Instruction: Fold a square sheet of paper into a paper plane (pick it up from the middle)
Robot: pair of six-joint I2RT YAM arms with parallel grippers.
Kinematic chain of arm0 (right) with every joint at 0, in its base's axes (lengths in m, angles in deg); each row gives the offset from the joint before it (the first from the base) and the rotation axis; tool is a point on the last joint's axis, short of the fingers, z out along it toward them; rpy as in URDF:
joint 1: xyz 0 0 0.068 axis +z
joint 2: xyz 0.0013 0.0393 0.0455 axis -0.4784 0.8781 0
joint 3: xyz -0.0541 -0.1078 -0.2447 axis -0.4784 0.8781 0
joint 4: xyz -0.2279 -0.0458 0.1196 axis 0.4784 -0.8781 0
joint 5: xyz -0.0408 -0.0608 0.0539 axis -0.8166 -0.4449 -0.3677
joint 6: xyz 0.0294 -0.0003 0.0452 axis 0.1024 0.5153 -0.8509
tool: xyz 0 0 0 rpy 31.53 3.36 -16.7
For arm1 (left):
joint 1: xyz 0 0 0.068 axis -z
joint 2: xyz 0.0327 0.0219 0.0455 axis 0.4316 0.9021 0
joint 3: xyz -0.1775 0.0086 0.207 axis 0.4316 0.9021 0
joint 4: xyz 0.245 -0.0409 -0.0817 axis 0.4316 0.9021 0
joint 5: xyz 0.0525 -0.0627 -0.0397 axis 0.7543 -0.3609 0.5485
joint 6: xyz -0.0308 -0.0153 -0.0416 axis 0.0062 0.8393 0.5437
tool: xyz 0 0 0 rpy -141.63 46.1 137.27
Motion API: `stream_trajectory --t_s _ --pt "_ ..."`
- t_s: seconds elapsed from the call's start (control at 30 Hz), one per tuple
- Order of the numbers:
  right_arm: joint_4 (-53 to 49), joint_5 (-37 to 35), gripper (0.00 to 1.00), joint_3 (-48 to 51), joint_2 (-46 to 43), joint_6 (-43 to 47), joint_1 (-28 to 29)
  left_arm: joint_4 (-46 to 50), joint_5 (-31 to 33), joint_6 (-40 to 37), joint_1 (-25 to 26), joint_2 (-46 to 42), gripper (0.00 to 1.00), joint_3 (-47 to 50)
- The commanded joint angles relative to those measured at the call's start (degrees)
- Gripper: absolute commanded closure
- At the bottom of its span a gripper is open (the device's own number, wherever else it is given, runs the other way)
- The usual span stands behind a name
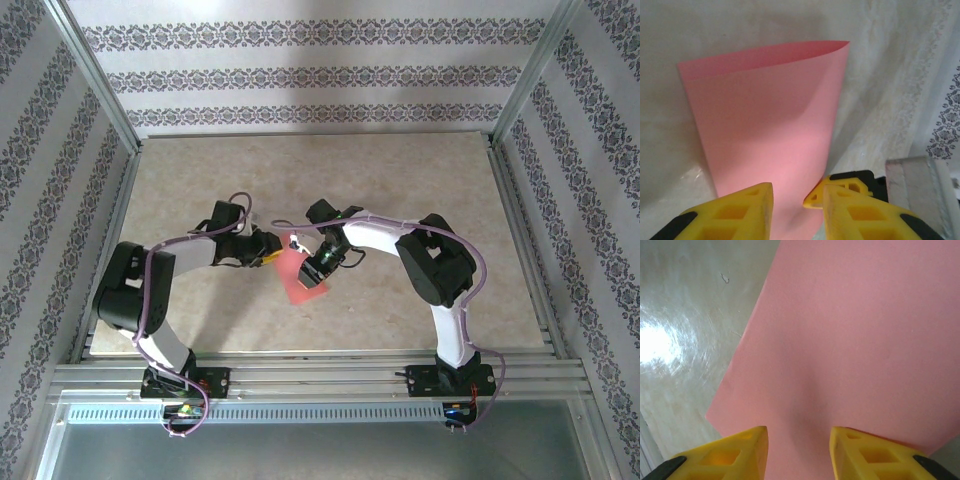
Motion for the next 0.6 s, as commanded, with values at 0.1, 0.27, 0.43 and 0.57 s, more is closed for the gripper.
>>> stream_trajectory --t_s 0.1,0.27,0.43,0.57 --pt "4.9 0.5 0.59 2.7 0.8 -6.2 -1.1 1.3 6.8 2.9 0.8 -6.3 0.66 4.3" --pt "7.3 1.0 0.59 4.4 1.4 -9.6 -1.2 6.9 9.6 5.4 2.3 -14.3 0.64 9.9" --pt "7.9 0.8 0.59 5.4 1.2 -10.1 -1.3 6.2 6.8 7.5 2.8 -17.8 0.62 14.2" --pt "7.9 0.8 0.59 5.4 1.5 -10.6 -1.3 1.8 3.9 9.2 4.3 -16.1 0.64 14.8"
